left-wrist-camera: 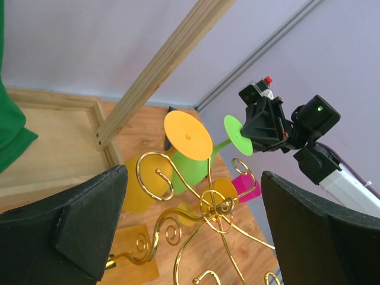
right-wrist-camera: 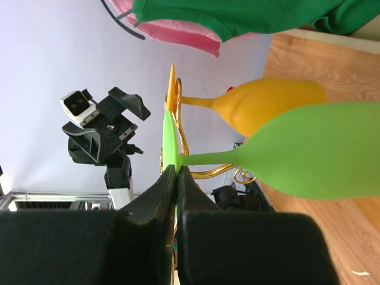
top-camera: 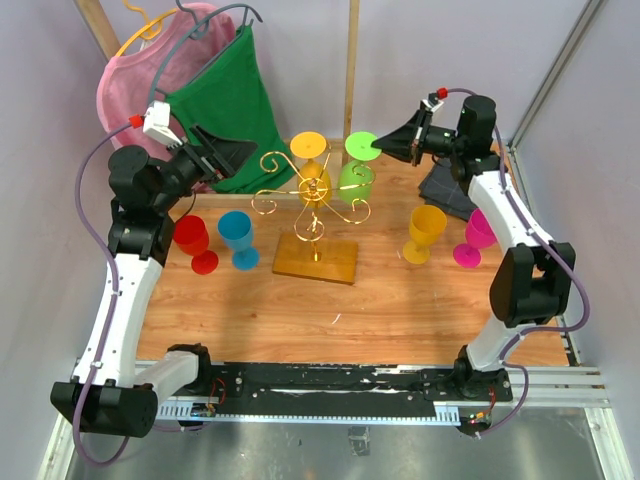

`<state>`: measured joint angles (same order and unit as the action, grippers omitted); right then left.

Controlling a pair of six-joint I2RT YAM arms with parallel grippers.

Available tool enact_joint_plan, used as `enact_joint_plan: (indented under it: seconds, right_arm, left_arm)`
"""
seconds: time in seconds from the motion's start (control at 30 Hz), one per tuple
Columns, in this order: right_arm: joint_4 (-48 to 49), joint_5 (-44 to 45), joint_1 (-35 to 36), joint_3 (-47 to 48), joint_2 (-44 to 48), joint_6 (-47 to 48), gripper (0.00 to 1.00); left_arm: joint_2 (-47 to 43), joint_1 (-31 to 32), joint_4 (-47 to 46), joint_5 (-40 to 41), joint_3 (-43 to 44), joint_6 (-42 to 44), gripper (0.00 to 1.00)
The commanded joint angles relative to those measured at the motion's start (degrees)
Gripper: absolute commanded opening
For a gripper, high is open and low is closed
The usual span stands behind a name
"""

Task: Take the wine glass off the wine glass rack
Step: Pick up the wine glass from the wine rack.

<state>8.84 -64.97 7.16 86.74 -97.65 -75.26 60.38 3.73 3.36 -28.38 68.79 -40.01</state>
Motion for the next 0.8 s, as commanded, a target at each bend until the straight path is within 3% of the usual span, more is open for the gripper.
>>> enact_joint_plan:
  seconds: [0.0,0.5,0.77]
  right_arm:
    - [1.52,-1.55,-3.18,0.1,3.19,0.44,0.01]
    - [1.97,-3.75,-17.46,-2.49,8.96,0.56,0.01]
    - [27.86,2.92,-22.01,-3.88,10.36,-19.11,0.01]
  left_arm:
    - [-0.05,0.57,-0.23,-1.02,2.18,0.51,0.99]
    - [0.55,0.84,0.78,0.43,4.5,-0.05,0.99]
    - [-1.1,0.84,-0.4,3.32,4.14,-5.26,0.99]
